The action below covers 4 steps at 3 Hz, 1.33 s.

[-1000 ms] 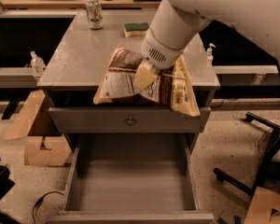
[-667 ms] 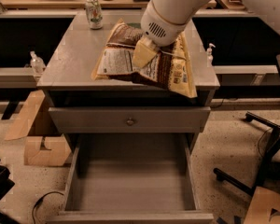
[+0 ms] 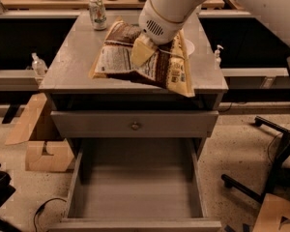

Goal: Pick brown chip bag from middle drawer and place on counter

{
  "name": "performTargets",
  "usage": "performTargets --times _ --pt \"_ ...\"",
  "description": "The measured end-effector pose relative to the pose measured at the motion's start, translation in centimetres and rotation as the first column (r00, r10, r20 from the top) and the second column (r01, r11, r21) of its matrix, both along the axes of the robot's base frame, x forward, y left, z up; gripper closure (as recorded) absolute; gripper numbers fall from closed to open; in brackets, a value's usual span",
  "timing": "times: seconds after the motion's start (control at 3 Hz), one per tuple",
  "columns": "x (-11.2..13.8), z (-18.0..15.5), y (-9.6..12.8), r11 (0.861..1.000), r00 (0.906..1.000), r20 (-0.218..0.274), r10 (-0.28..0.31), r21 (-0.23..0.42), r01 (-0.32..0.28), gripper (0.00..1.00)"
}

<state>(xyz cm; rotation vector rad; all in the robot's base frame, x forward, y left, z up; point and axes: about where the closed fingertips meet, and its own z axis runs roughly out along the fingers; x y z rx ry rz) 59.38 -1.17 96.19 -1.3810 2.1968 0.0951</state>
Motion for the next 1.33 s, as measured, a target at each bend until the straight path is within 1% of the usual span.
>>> performTargets --times 0.33,0.67,1.0,1.33 --pt "3.7 0.1 2.3 0.998 0.9992 0.015 -0.036 0.052 0.035 1.00" --pt "7.5 0.7 4.9 0.996 0.9975 0.038 -0.059 0.077 0.056 1.00" --pt "10.9 1.0 7.7 0.993 0.9951 0.069 -0.071 0.098 0.064 1.00" --pt "14.0 0.0 9.4 0.990 0.9912 0.087 -0.100 0.111 0.090 1.00"
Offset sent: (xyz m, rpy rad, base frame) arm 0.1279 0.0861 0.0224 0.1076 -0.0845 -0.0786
